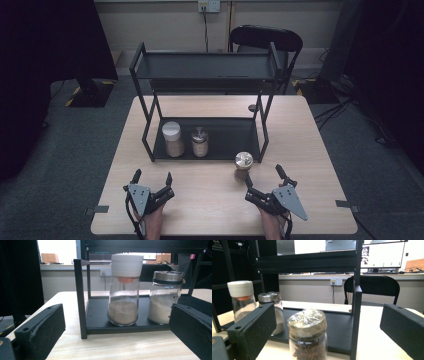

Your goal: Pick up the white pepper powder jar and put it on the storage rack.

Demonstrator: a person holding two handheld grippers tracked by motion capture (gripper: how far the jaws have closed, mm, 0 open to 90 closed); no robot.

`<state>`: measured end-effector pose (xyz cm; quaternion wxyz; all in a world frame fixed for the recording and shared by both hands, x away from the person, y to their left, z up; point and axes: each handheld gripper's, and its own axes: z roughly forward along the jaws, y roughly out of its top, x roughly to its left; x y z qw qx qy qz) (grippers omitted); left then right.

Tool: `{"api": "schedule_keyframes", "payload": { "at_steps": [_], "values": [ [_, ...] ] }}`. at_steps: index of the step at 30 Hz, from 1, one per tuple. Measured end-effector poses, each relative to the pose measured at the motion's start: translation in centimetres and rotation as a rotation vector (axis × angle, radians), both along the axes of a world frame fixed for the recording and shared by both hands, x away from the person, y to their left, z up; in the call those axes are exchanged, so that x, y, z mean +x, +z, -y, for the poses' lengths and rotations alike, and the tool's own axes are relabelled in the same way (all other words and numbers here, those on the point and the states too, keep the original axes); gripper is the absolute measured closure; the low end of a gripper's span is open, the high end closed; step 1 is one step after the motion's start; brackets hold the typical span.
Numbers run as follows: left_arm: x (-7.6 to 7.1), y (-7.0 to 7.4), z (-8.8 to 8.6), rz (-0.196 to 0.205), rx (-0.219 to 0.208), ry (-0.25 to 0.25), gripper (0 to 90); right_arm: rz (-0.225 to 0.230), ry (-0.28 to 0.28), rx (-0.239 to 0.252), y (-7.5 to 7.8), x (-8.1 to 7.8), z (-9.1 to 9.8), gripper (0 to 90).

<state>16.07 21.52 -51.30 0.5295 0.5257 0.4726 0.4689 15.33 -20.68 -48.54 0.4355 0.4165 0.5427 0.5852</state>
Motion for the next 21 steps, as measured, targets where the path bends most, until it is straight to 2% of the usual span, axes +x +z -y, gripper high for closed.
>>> {"api": "schedule_keyframes", "payload": {
  "at_steps": [7,11,21],
  "values": [
    [0.0,0.0,0.0,-0.003,0.0,0.0,0.1,-0.011,-0.029,-0.005,-0.8,-0.2,0.1,0.0],
    [0.0,0.1,0.0,-0.004,0.0,0.0,0.1,-0.017,-0.046,-0.024,-1.2,-0.3,0.1,0.1],
    [0.0,0.0,0.0,-0.001,-0.001,0.0,0.1,-0.046,-0.058,-0.032,-2.4,-0.3,0.0,0.3]
  ]
}}
